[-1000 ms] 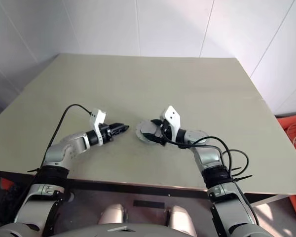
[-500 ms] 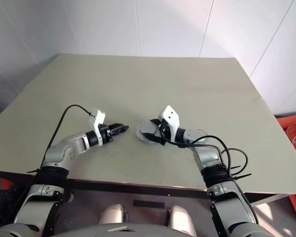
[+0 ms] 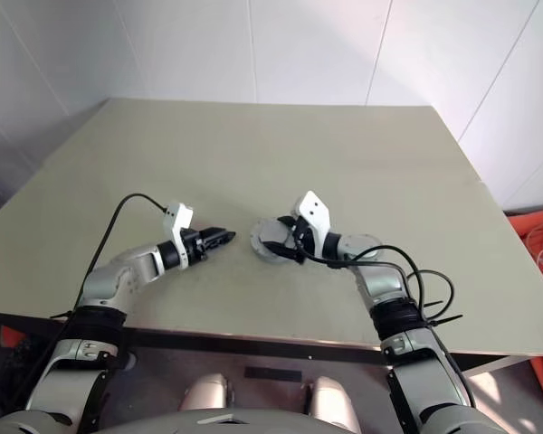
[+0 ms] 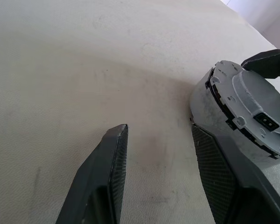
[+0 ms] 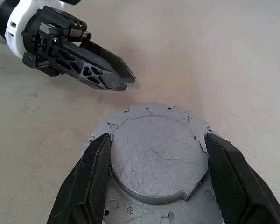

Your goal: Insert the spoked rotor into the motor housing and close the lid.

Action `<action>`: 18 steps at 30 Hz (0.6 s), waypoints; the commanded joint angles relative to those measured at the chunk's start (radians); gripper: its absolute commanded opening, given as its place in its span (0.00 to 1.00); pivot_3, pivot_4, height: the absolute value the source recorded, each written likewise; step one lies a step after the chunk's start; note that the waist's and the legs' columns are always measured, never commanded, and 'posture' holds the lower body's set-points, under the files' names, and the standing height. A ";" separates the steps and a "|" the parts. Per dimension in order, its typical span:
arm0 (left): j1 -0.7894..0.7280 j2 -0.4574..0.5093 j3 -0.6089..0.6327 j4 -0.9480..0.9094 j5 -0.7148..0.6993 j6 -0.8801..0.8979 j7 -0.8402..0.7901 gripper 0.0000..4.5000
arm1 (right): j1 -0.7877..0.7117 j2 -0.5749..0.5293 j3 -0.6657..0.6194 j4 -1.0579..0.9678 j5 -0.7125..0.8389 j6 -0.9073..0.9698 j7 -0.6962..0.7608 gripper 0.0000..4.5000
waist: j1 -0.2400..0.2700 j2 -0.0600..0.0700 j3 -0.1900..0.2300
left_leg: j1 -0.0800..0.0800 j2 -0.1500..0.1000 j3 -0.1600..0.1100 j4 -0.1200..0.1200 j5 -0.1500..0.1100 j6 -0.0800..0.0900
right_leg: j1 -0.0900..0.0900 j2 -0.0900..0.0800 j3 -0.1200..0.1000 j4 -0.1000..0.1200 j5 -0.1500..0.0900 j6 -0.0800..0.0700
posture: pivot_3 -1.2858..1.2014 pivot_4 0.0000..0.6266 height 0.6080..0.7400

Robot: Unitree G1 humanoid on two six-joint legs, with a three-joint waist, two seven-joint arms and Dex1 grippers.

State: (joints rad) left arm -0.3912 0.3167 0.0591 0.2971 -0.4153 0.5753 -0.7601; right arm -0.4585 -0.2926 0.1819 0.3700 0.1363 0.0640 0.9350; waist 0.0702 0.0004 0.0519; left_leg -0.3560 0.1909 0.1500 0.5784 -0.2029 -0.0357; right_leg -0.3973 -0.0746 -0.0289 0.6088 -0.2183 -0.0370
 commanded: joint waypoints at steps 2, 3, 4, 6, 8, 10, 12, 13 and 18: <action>-0.007 0.004 0.017 -0.048 -0.016 -0.011 -0.001 0.51 | -0.022 -0.009 0.005 0.049 -0.032 -0.030 -0.017 0.68 | 0.000 0.000 0.000 | 0.001 0.000 0.000 0.000 0.000 0.000 | 0.000 0.000 0.000 0.000 0.000 0.000 | 0.52 0.00 1.00; -0.007 0.004 0.017 -0.048 -0.017 -0.010 -0.001 0.51 | -0.023 -0.011 0.008 0.071 -0.043 -0.043 -0.024 0.68 | 0.000 0.000 0.000 | 0.001 0.000 0.000 0.000 0.000 0.000 | 0.001 0.000 0.000 0.000 0.000 0.000 | 0.52 0.00 1.00; -0.006 0.004 0.017 -0.049 -0.017 -0.010 -0.001 0.51 | -0.024 -0.012 0.010 0.087 -0.049 -0.052 -0.027 0.68 | 0.000 0.000 0.000 | 0.002 0.000 0.000 0.000 0.000 0.000 | 0.002 0.000 0.000 0.000 0.000 0.000 | 0.52 0.00 1.00; -0.008 0.004 0.017 -0.048 -0.017 -0.010 -0.001 0.51 | -0.028 -0.015 0.011 0.108 -0.049 -0.065 -0.026 0.68 | -0.001 0.000 0.000 | 0.006 0.000 0.000 0.000 0.000 0.000 | 0.007 0.000 0.000 0.000 0.000 0.000 | 0.52 0.00 1.00; -0.008 0.004 0.018 -0.047 -0.017 -0.011 -0.001 0.51 | -0.031 -0.016 0.013 0.117 -0.048 -0.072 -0.024 0.68 | -0.001 0.000 0.000 | 0.009 0.000 0.000 0.000 -0.002 0.003 | 0.010 0.000 0.000 0.000 0.000 0.000 | 0.52 0.00 1.00; -0.008 0.004 0.018 -0.047 -0.017 -0.011 -0.001 0.51 | -0.032 -0.018 0.015 0.124 -0.049 -0.080 -0.022 0.68 | 0.000 0.000 0.000 | 0.010 0.000 0.000 0.000 -0.002 0.003 | 0.013 0.000 0.000 0.000 0.000 0.000 | 0.52 0.00 1.00; -0.008 0.004 0.018 -0.048 -0.017 -0.011 0.000 0.51 | -0.034 -0.019 0.017 0.127 -0.051 -0.083 -0.020 0.68 | 0.000 0.000 0.000 | 0.011 0.000 0.000 0.000 -0.001 0.002 | 0.013 0.000 0.000 0.000 0.000 0.000 | 0.52 0.00 1.00; -0.008 0.004 0.018 -0.048 -0.017 -0.010 0.000 0.51 | -0.034 -0.020 0.017 0.128 -0.051 -0.083 -0.018 0.68 | 0.000 0.000 0.000 | 0.011 0.000 0.000 0.000 -0.001 0.002 | 0.013 0.000 0.000 0.000 0.000 0.000 | 0.52 0.00 1.00; -0.006 0.005 0.018 -0.051 -0.018 -0.009 -0.002 0.51 | -0.030 -0.026 0.015 0.123 -0.047 -0.075 -0.008 0.68 | 0.000 0.000 0.000 | 0.010 0.000 0.000 0.000 -0.001 0.002 | 0.013 0.000 0.000 0.000 0.000 0.000 | 0.52 0.00 1.00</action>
State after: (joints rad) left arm -0.3896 0.3166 0.0607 0.2921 -0.4162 0.5755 -0.7582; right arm -0.4890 -0.2991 0.1933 0.4737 0.1199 -0.0213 0.9356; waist 0.0702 0.0004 0.0519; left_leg -0.3465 0.1909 0.1499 0.5780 -0.2036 -0.0332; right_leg -0.3849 -0.0748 -0.0287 0.6082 -0.2183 -0.0371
